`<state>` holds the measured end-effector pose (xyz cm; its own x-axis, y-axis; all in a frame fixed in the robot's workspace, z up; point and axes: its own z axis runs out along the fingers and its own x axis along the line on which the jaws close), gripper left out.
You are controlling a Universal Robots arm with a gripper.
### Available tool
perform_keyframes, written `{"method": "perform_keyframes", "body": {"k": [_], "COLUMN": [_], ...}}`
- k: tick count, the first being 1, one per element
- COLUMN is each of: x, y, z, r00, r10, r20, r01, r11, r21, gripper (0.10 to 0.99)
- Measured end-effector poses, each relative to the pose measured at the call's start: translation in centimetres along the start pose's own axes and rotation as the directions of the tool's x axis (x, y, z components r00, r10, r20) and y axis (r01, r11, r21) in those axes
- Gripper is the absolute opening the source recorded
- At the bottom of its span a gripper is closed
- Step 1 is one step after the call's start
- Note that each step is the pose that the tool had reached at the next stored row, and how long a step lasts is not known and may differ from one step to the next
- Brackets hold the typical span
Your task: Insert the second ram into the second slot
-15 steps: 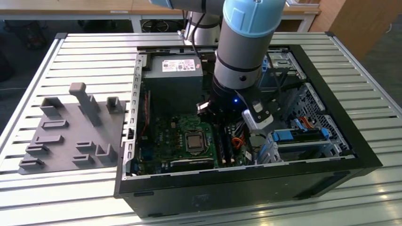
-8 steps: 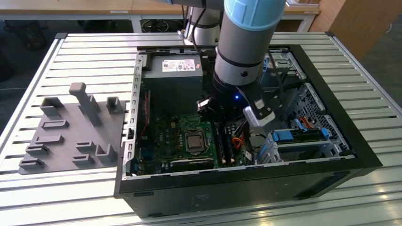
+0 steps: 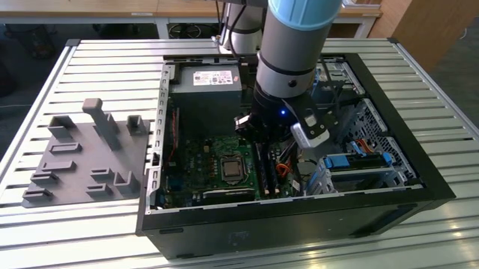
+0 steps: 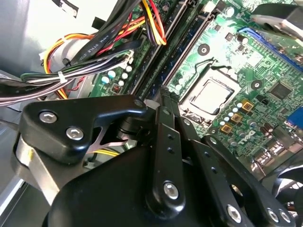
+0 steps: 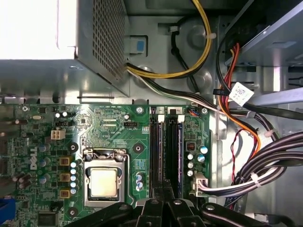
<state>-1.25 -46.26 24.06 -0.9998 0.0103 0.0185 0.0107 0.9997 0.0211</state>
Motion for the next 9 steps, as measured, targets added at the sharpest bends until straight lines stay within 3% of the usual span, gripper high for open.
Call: {"method": "perform_keyframes", "body": {"k": [9], "x": [0.01], "y": [0.0], "z": [-0.24], "r00": [1.0], "r10": [0.0], "r20": [0.0], "r01": [0.0], "r11": [1.0], "r21": [0.0], "gripper": [0.106]}}
